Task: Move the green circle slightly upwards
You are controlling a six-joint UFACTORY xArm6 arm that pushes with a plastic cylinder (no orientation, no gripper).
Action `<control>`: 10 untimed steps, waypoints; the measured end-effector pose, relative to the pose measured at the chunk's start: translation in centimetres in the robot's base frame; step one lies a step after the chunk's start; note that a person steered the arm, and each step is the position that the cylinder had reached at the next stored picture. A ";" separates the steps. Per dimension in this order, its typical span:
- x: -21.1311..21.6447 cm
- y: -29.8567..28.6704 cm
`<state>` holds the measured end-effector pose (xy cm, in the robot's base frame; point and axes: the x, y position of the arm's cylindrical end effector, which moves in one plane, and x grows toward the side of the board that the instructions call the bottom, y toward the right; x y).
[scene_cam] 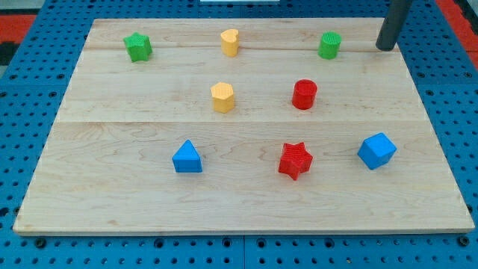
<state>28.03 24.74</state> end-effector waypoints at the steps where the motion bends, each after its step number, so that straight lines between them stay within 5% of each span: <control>1: 1.0 -2.5; 4: 4.3 -8.5; 5: 4.3 -15.1; 6: 2.6 -15.7; 7: 2.0 -9.5; 10: -1.4 -10.6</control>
<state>26.64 14.10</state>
